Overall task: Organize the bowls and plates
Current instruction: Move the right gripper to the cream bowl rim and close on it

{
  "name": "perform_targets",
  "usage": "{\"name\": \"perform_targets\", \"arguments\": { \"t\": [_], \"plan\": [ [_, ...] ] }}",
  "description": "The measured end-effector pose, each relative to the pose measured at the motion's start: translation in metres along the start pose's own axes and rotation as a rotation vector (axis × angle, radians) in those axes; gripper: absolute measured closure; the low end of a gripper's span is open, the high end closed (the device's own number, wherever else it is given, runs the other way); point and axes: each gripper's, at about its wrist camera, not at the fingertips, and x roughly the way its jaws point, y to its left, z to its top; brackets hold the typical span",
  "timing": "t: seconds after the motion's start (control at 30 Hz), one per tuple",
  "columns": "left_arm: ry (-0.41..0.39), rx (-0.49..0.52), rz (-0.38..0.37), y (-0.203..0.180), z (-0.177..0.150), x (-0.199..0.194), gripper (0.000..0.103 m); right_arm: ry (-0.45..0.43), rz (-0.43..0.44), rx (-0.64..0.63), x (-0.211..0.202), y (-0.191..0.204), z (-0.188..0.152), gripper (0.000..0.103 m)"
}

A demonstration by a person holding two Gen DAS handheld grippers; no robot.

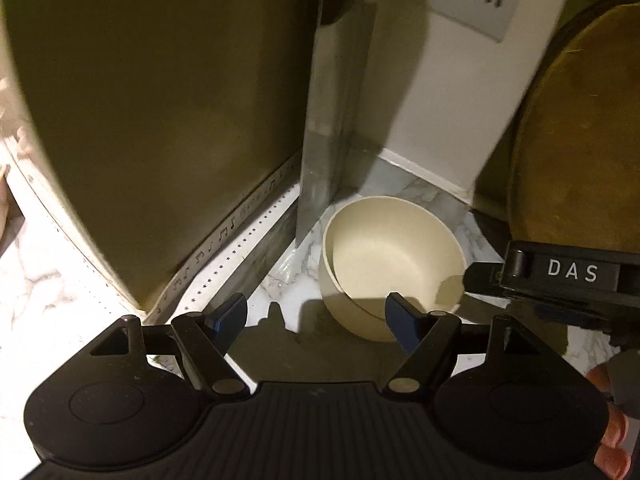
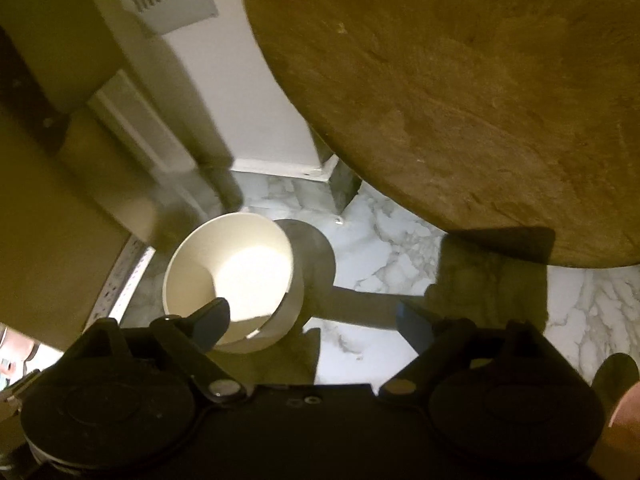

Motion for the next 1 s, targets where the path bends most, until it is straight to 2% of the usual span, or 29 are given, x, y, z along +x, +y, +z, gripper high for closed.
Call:
{"name": "perform_targets", "arguments": {
  "t": [0.3,0.43,0.53,0.6,0.7,0.83,1.0],
  "plan": [
    [0.002,-0.077,0.035,-0.005,0.004,0.023,0.027,0.018,-0.013,0.022,0.028,-0.003,0.009,0.036],
    [0.01,-0.11,0.053,-0.005,0.005,0.03,0.028,0.04,0.01,0.007,0.037,0.001,0.011,0.053],
    [0.012,-0.107,0.068,-0.007,0.006,0.037,0.029,0.04,0.021,0.002,0.039,0.003,0.012,0.057],
    [0.022,-0.111,0.077,-0.007,0.007,0.04,0.038,0.042,0.026,-0.007,0.042,0.005,0.012,0.062],
    [0.037,-0.128,0.07,-0.003,0.007,0.043,0.046,0.041,0.021,-0.028,0.043,0.009,0.013,0.067],
    [0.037,-0.13,0.05,-0.003,0.007,0.042,0.06,0.039,0.024,-0.045,0.044,0.011,0.014,0.078],
    [0.044,-0.147,0.022,-0.002,0.008,0.042,0.073,0.036,0.025,-0.064,0.044,0.013,0.013,0.091]
  ]
}}
